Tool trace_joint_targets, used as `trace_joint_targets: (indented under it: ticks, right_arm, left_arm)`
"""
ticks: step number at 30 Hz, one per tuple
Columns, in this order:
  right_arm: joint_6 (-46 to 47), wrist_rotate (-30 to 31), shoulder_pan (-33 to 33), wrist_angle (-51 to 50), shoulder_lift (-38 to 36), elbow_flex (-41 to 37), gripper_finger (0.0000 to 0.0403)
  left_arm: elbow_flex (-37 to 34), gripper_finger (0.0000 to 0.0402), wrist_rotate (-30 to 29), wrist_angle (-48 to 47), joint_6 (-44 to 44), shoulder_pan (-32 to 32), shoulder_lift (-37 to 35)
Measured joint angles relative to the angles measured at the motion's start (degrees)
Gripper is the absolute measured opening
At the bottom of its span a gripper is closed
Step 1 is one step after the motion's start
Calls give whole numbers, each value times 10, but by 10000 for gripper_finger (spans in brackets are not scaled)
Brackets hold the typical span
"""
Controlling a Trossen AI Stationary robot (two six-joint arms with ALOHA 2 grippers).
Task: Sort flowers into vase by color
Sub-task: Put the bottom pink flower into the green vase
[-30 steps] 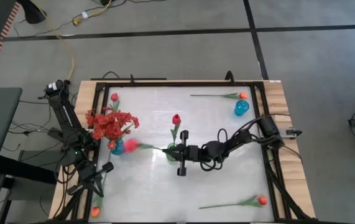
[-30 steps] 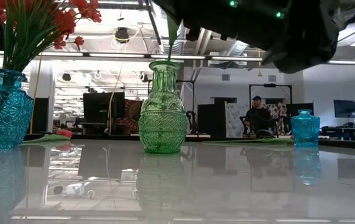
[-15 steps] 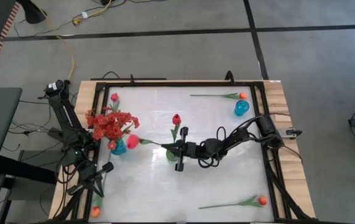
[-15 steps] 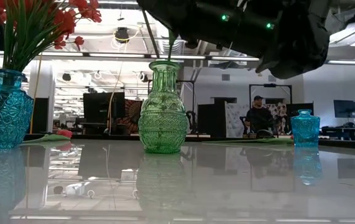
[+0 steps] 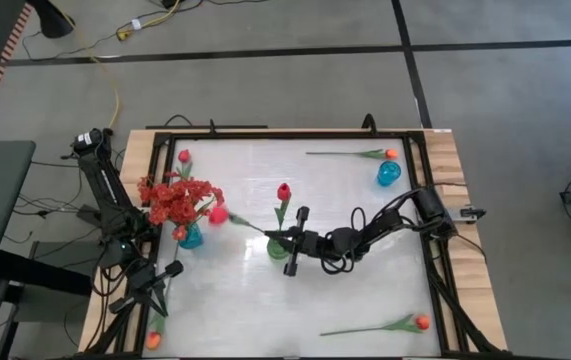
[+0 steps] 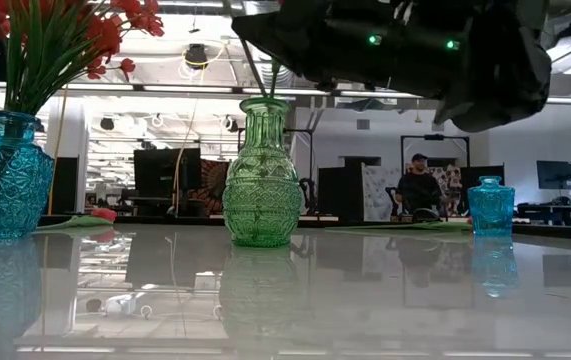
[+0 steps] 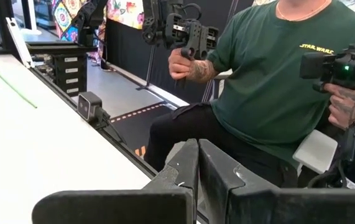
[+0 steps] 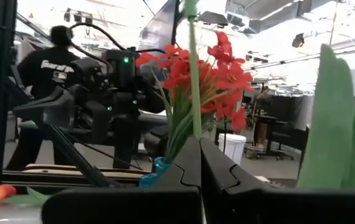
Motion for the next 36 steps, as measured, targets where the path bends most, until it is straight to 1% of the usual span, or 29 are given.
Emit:
trace_joint_targets:
  ticks: [11,13,16,19,22,26,34,36]
  right_arm:
    - [8,3,0,0,0,0,18]
    - [8,4,0,0,0,0,23]
    - [8,17,0,0,0,0,35]
    - [8,34,3,0,0,0,37]
    - [8,34,5,1,0,0,37]
    - [3,33,11,1,0,0,40]
    - [-41,34,27,1,0,0,45]
    - [-40,47,30,1,0,0,44]
  left_arm:
    - [0,0,-1,0,0,0,0]
    - [0,0,-1,0,0,0,0]
    - [0,0,-2,0,0,0,0]
    - [0,0,-1,0,-1,0,0]
    - [0,0,-1,0,-7,0,0]
    - [0,0,-1,0,-11,0,0]
    - [0,0,-1,-2,-15,0,0]
    - [0,0,-1,-2,-16,0,0]
